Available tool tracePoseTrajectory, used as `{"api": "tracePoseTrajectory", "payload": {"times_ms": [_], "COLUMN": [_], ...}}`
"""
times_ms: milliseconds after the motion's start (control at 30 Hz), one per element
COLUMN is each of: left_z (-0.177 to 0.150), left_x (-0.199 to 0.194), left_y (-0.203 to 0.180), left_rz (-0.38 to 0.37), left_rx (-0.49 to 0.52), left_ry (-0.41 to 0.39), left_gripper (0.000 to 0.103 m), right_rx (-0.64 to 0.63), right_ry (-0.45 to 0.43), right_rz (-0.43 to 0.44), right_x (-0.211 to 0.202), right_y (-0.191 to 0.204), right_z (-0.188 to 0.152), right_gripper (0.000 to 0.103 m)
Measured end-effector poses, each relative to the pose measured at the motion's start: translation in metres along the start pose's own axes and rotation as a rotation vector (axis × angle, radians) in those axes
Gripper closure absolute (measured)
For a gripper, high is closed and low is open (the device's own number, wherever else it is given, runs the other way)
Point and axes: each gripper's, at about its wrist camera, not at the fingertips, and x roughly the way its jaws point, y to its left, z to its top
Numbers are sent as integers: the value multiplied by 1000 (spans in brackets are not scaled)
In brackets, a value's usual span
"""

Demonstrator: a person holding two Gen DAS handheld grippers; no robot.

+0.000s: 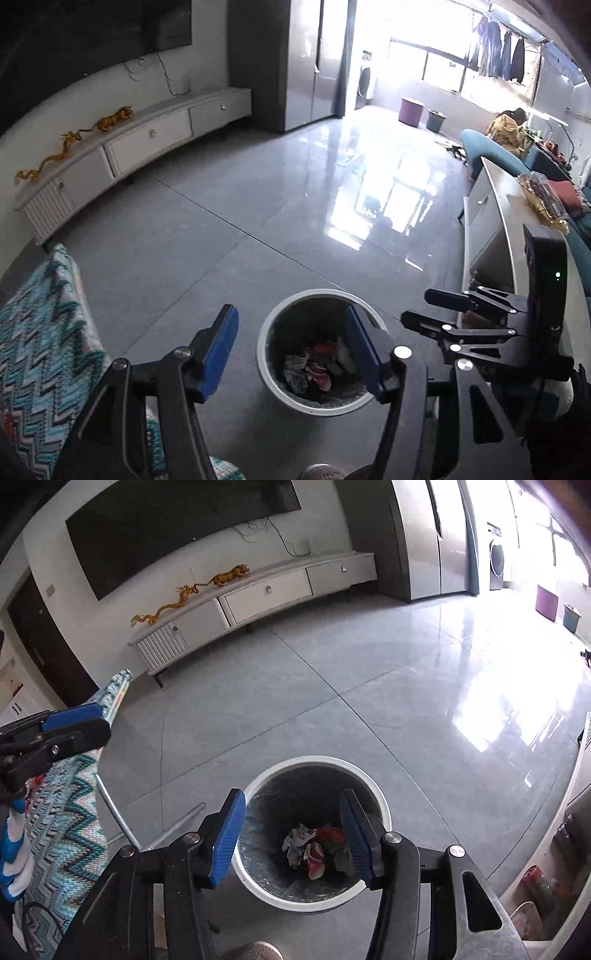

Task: Collect trash
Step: 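Move both open tools back from the bin to the rug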

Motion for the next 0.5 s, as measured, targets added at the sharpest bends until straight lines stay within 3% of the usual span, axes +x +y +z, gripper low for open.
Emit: {"api": "tracePoseTrajectory", "payload": {"times_ms": [100, 233, 500], "left_z": [-6, -19, -45], "left_x": [-37, -89, -193], "left_y": [7, 19, 53], "left_rz": [103, 236, 537], "left_rx": [-28, -91, -221], "left_ry": [-65, -153, -295], "left_gripper": [44, 31, 26], "right_rx": [-12, -47, -131], "right_ry": [-48, -117, -243], "right_rz": [11, 39, 116], "right_x": [-20, -53, -113], "right_y": [13, 34, 92], "right_z": [3, 4, 8], "right_gripper": [49, 42, 27]}}
